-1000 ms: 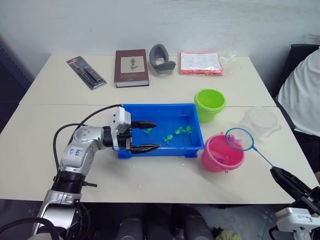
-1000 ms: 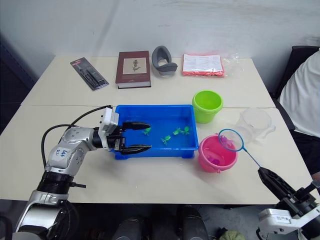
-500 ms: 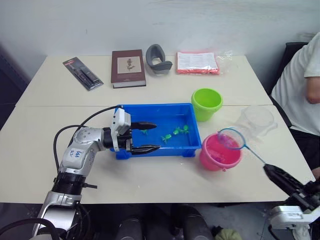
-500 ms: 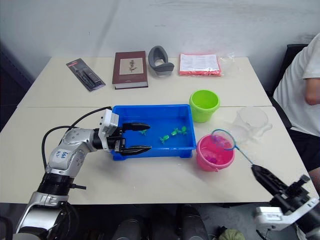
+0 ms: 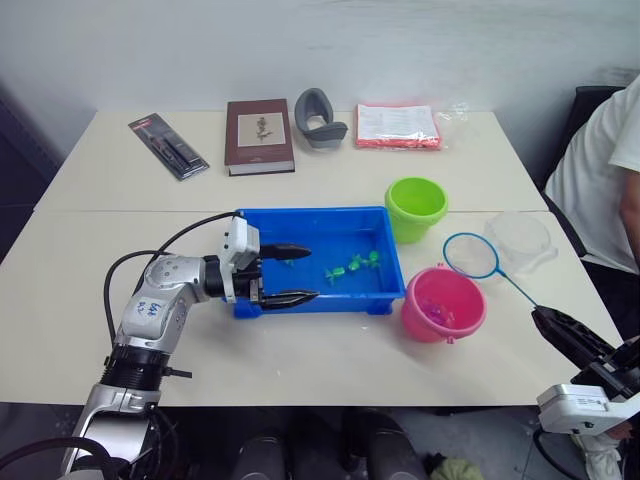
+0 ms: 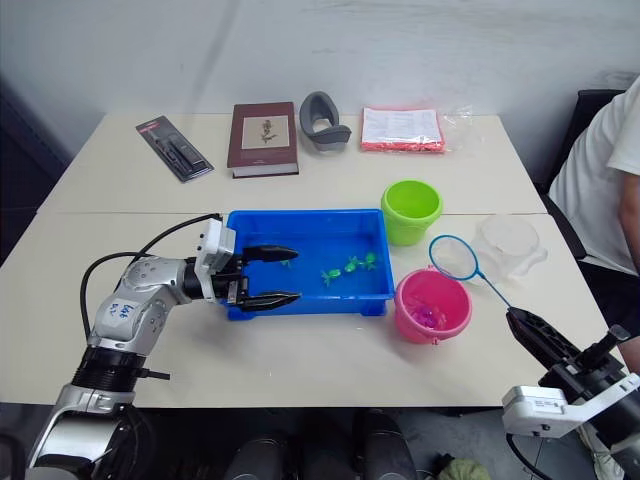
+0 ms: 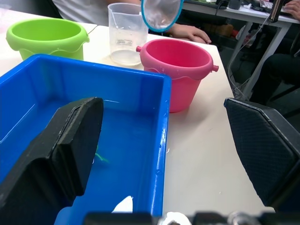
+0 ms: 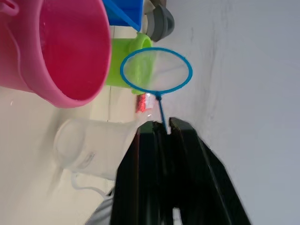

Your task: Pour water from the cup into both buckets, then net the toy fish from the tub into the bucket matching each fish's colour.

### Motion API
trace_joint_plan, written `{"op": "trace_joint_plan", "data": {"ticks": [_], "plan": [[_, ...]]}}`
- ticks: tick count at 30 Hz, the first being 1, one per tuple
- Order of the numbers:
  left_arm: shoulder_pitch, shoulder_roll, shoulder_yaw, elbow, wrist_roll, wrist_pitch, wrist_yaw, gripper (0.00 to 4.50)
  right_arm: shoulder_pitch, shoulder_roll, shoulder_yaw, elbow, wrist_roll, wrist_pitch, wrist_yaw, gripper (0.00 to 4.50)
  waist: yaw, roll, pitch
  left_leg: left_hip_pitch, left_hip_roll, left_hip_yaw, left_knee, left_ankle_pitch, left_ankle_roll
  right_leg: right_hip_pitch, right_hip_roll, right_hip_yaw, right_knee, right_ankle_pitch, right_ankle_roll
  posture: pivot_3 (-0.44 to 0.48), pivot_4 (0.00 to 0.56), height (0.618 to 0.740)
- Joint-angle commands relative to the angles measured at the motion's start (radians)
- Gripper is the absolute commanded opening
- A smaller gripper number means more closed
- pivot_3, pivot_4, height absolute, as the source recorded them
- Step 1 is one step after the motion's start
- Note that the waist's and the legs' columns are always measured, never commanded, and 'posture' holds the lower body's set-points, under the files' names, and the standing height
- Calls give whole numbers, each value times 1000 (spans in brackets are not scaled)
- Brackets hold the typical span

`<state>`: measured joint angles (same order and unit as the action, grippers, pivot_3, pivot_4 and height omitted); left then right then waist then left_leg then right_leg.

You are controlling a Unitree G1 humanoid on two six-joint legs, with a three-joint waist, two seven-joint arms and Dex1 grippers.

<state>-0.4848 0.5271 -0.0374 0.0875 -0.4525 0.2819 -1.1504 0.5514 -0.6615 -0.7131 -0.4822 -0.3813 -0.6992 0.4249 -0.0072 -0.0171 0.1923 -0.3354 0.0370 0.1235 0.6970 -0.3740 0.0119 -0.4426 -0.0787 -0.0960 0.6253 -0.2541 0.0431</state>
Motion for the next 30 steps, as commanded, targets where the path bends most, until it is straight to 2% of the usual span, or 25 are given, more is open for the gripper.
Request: {"op": "trace_joint_plan", "data": {"ticks": [1,6,10,12,15,17,20,30], "plan": [[29,40,79,7,-14,-25,8,4445,-53,-98,73,-126,330,210,102,0,-9,0,0,0,0,0,0,0,0,0,0,0,0,0,0,0,150,740],[61,80,146,15,-21,-20,20,4445,-212,-243,216,-253,801,694,175,0,-14,0,0,0,2,-2,0,0,2,0,0,-2,1,0,-1,0,150,740],[73,100,173,12,-21,-26,31,4445,-318,-310,287,-308,1218,1084,56,0,3,-1,0,-1,1,-3,0,-1,2,0,-2,-4,0,0,-1,0,150,740],[76,99,177,4,-21,-24,38,4445,-341,-331,299,-315,1360,1201,17,0,15,-1,0,-2,1,-4,0,-1,2,0,-3,-5,0,-1,-2,0,150,740],[89,98,178,-25,-25,-14,50,4445,-428,-374,353,-287,1531,1393,-141,0,24,-1,0,-4,1,-4,0,-1,3,0,-4,-6,-2,-1,-2,0,150,740],[109,98,181,-60,-29,-6,63,4445,-552,-356,443,-211,1621,1498,-257,0,21,-2,0,-4,1,-4,1,-1,3,0,-5,-7,-3,0,-1,0,150,740],[127,96,190,-94,-35,7,86,4445,-668,-325,521,-127,1640,1606,-344,0,18,-3,-1,-5,1,-3,1,-1,3,-1,-5,-7,-4,1,-1,0,150,740],[149,93,184,-144,-32,12,107,4445,-876,-185,628,14,1684,1804,-480,0,21,-2,-1,-9,1,-3,1,-1,3,-3,-4,-9,-5,1,0,0,150,740]]}}
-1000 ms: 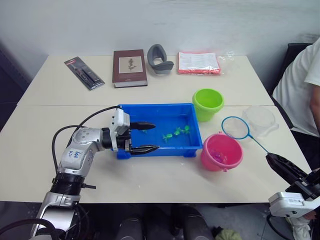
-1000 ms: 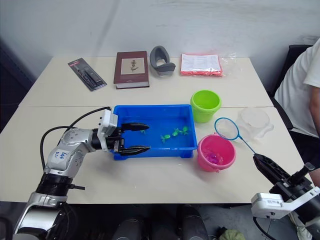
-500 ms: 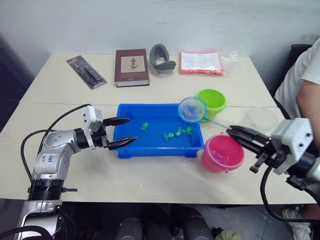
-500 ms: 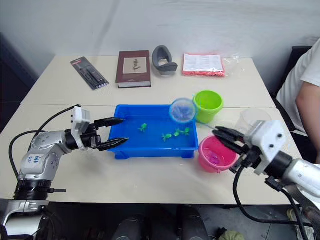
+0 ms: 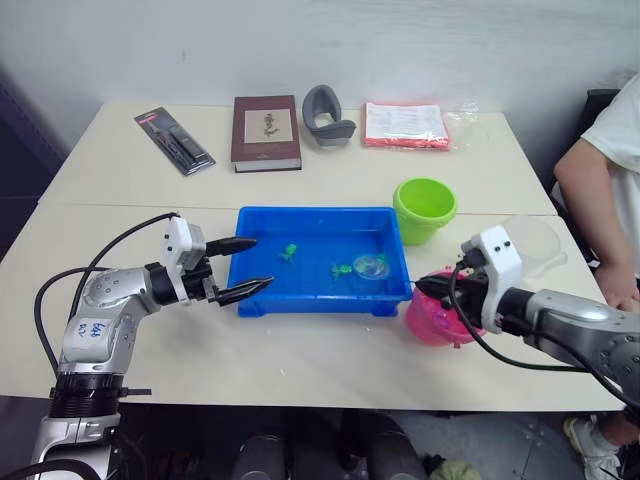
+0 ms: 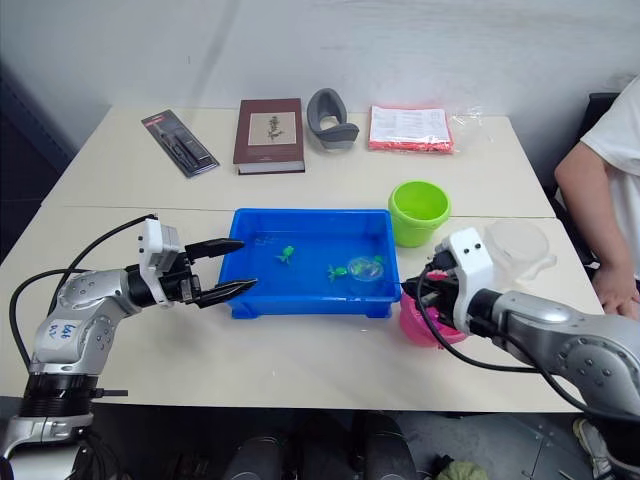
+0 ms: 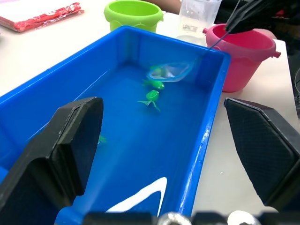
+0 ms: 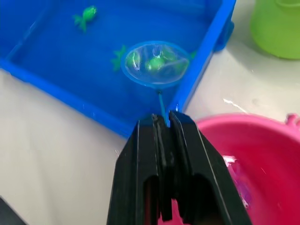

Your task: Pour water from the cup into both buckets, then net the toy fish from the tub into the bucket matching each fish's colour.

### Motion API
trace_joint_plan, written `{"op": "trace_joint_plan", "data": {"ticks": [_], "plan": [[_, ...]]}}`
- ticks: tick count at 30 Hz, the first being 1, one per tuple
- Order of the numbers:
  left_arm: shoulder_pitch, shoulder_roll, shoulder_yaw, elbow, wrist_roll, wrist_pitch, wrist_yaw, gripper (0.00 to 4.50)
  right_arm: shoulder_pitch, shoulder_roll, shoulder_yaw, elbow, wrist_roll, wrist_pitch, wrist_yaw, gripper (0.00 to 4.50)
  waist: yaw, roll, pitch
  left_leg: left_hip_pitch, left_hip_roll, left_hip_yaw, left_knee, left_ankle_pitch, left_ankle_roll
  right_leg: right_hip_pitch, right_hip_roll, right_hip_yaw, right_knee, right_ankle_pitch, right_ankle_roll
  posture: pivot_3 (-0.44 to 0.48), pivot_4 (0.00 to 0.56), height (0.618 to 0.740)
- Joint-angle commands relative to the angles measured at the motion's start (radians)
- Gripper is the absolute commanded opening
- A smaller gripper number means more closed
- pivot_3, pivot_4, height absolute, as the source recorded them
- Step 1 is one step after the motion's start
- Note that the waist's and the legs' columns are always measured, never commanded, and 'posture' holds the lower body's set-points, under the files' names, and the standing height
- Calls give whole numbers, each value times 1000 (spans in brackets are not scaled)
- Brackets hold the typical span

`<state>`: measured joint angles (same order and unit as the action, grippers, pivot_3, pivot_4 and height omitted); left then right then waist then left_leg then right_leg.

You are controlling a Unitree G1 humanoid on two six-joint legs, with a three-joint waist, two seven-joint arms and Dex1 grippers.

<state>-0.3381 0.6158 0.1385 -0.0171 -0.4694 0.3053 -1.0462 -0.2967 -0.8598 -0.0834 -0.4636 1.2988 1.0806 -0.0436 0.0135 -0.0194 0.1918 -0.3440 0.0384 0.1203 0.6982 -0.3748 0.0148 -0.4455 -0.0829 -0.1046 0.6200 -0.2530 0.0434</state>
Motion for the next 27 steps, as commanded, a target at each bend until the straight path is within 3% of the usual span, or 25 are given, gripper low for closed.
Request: {"op": "trace_joint_plan", "data": {"ticks": [1,11,20,27], "plan": [[2,4,7,-42,-14,-11,4,4445,-41,25,6,3,-2,33,-14,0,1,0,0,0,0,0,0,0,0,0,0,0,0,0,0,0,150,740],[1,7,3,-56,-9,-8,13,4445,-84,110,-15,78,157,148,-146,0,-4,0,0,-1,0,0,0,0,0,-1,0,-1,0,0,0,0,150,740],[9,9,5,-63,-8,-3,20,4445,-97,72,-16,109,279,161,-298,0,-14,0,0,-1,0,0,0,0,0,-1,0,-1,0,0,0,0,150,740],[6,9,4,-62,-9,-2,23,4445,-121,98,-7,96,197,103,-338,0,-14,0,0,-2,0,0,0,0,0,-1,0,-1,-1,0,0,0,150,740]]}}
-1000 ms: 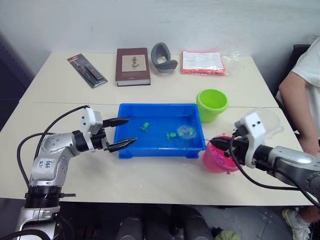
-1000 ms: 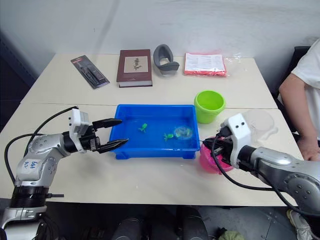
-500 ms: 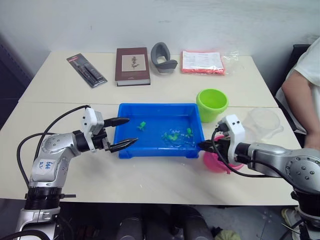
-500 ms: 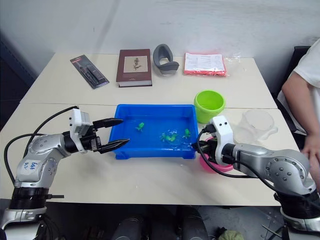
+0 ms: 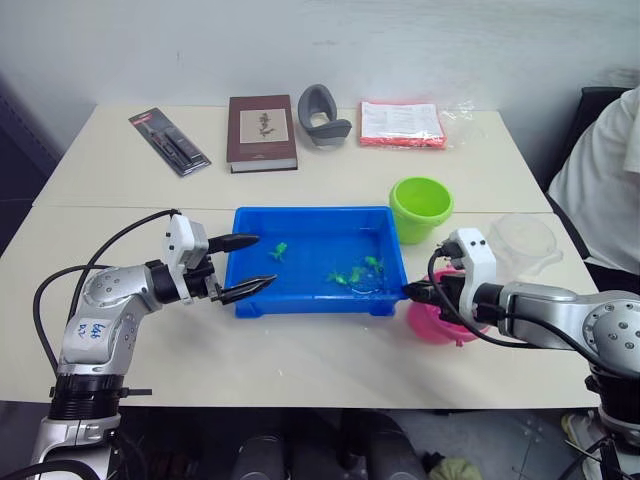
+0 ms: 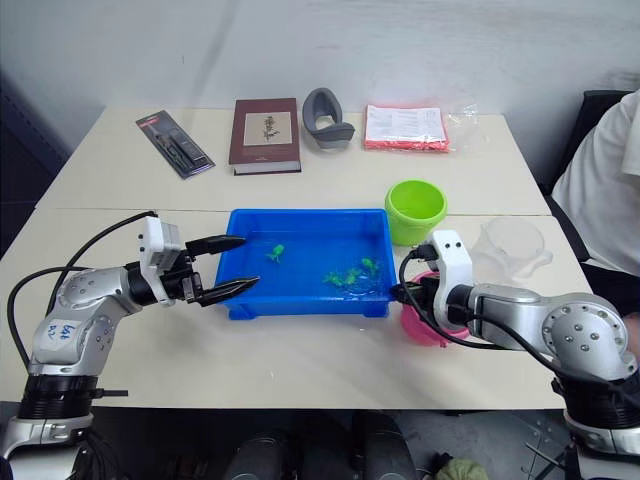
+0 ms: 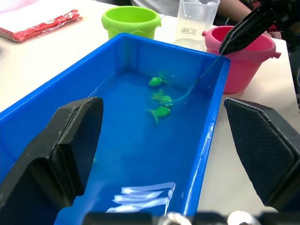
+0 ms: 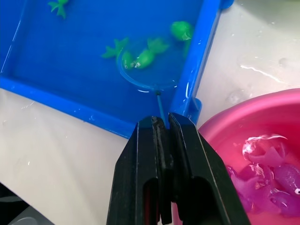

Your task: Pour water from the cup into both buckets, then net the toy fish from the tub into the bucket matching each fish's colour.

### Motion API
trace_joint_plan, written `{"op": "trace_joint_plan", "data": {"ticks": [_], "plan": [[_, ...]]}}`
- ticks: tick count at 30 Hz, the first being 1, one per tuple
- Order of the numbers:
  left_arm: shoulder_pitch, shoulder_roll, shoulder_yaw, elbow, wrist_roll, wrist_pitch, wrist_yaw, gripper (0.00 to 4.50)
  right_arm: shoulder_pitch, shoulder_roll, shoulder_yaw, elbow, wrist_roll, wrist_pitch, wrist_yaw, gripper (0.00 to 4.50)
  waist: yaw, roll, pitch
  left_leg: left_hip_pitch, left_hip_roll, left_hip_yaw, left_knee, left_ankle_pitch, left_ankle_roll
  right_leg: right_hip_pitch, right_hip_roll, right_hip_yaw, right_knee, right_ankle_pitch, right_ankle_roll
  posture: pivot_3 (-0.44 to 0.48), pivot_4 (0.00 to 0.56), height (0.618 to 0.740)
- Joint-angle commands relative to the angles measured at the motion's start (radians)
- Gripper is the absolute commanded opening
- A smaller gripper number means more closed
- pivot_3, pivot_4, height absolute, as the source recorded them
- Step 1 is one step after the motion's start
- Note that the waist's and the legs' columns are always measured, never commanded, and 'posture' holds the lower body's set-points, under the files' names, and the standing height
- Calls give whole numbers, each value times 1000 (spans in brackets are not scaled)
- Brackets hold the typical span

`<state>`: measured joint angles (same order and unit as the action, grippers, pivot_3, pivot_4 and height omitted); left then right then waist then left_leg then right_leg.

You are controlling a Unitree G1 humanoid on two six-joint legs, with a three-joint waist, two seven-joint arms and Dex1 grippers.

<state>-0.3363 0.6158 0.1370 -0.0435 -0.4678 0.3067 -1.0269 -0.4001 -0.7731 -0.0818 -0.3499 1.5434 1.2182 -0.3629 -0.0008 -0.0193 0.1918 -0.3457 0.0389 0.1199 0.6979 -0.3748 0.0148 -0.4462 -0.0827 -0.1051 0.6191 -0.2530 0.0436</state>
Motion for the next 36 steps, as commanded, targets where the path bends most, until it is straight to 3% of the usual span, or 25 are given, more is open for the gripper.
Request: {"op": "trace_joint_plan", "data": {"ticks": [1,10,19,36], "plan": [[2,8,6,-35,-11,-4,4,4445,-23,25,-7,-17,-69,-45,-21,0,0,0,0,0,0,0,0,0,0,0,0,0,0,0,0,0,150,740],[-6,8,6,-29,-9,-6,5,4445,-66,94,12,-43,-197,-56,11,0,-1,0,0,-6,0,-1,0,0,0,-5,0,-1,1,1,1,0,150,740],[-20,9,4,-15,-6,-7,2,4445,-61,107,43,-95,-368,-56,145,0,-1,0,0,-9,0,-1,0,0,1,-7,1,-2,0,1,1,0,150,740],[-14,8,11,-17,-6,-12,12,4445,-168,261,-22,19,-400,129,38,0,-3,0,0,-9,0,0,0,1,0,-8,1,-2,1,1,1,0,150,740]]}}
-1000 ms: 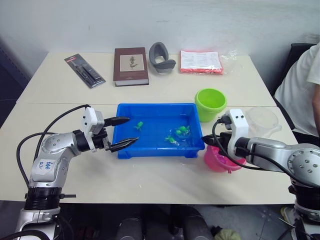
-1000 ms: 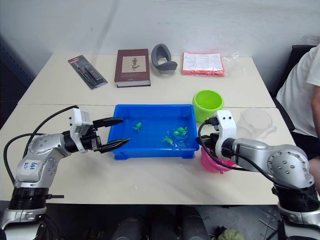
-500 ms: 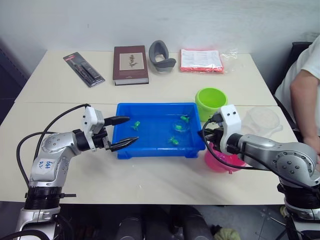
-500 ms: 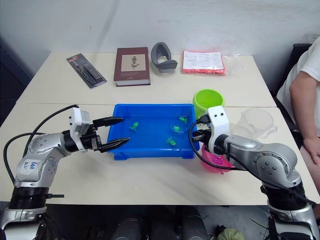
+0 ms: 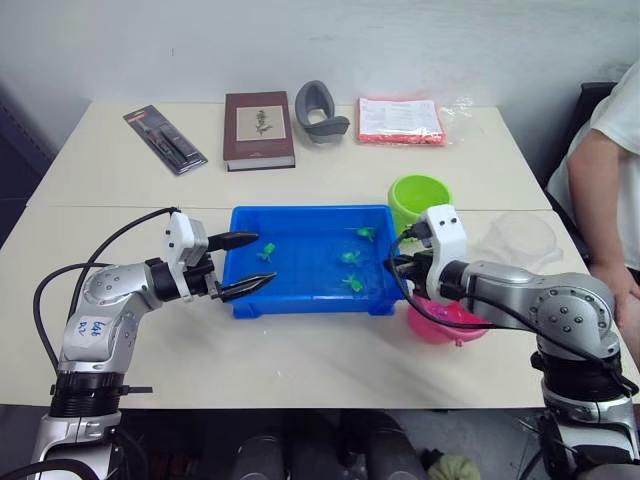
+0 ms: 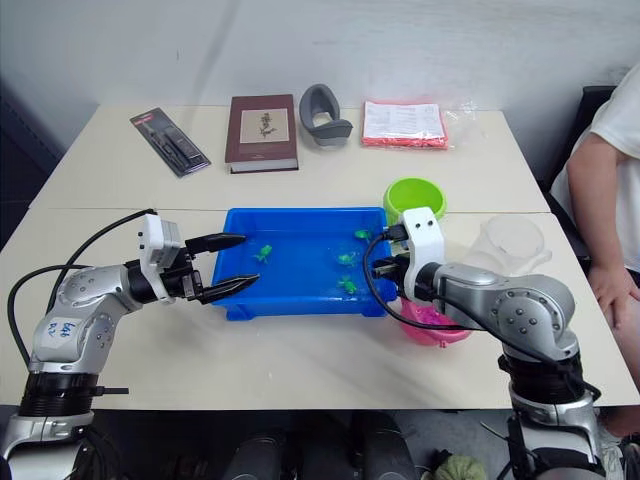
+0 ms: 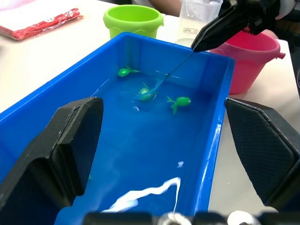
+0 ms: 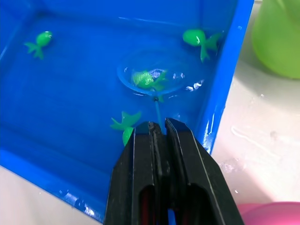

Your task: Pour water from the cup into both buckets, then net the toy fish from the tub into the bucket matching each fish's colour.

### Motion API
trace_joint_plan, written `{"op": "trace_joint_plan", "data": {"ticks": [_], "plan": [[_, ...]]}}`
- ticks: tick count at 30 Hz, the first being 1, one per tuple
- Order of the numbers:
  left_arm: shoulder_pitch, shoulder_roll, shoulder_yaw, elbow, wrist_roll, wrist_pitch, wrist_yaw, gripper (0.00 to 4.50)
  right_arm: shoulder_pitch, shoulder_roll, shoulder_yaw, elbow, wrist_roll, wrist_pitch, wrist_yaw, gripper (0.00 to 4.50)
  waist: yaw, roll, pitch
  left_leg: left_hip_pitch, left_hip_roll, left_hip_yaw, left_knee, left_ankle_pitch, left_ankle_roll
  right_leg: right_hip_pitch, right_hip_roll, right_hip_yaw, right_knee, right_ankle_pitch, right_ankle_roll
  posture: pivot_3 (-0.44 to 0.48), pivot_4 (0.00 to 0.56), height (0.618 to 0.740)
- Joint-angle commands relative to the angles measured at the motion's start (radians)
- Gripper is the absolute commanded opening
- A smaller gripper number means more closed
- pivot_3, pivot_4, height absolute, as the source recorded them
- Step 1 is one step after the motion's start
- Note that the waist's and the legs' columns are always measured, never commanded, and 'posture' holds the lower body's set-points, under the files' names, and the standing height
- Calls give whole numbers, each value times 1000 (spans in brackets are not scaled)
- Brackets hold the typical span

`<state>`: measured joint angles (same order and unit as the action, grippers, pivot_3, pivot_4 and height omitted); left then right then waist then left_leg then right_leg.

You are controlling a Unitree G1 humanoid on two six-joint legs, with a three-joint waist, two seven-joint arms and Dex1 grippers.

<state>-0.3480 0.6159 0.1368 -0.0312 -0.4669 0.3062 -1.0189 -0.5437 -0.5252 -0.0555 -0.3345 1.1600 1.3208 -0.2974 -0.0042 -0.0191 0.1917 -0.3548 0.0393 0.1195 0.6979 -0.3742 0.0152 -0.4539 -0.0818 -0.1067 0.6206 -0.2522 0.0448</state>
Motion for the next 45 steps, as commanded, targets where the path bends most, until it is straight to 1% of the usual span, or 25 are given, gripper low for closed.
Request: {"op": "trace_joint_plan", "data": {"ticks": [1,12,18,23,28,32,38,42,45], "plan": [[-1,8,12,-29,-7,-11,6,4445,-30,19,-53,6,-23,32,-30,0,1,0,0,0,0,0,0,0,0,0,0,0,0,0,0,0,150,740],[27,9,19,-52,-15,-9,19,4445,-53,80,-97,-3,-94,85,-27,0,0,0,0,-1,0,0,0,0,0,-1,0,0,1,0,0,0,150,740],[22,13,19,-45,-15,-11,14,4445,-41,108,-92,-26,-175,29,9,0,-1,0,0,-1,0,0,0,0,0,-2,0,0,1,0,0,0,150,740],[20,14,19,-38,-15,-14,8,4445,-22,128,-72,-44,-244,-24,66,0,-1,0,0,-1,0,0,0,0,0,-2,0,0,1,0,0,0,150,740],[24,17,22,-36,-16,-15,2,4445,2,115,-43,-85,-295,-54,143,0,-5,0,0,-1,0,1,0,0,0,-2,1,0,1,0,0,0,150,740],[32,21,26,-32,-14,-19,-4,4445,31,75,-26,-146,-314,-62,225,0,-6,0,0,-1,0,1,0,0,0,-2,1,0,1,0,0,0,150,740],[43,28,31,-29,-15,-25,-10,4445,76,36,-42,-208,-326,-71,315,0,-4,0,0,-1,0,1,0,0,0,-2,1,0,1,0,0,0,150,740],[50,33,35,-26,-16,-28,-16,4445,133,-32,-22,-260,-348,-133,429,0,0,0,0,-2,0,1,0,0,0,-3,1,0,1,0,0,0,150,740],[51,36,35,-24,-17,-31,-20,4445,163,-56,-27,-277,-361,-184,497,0,1,0,0,-1,0,1,0,0,0,-3,1,0,0,0,0,0,150,740]]}}
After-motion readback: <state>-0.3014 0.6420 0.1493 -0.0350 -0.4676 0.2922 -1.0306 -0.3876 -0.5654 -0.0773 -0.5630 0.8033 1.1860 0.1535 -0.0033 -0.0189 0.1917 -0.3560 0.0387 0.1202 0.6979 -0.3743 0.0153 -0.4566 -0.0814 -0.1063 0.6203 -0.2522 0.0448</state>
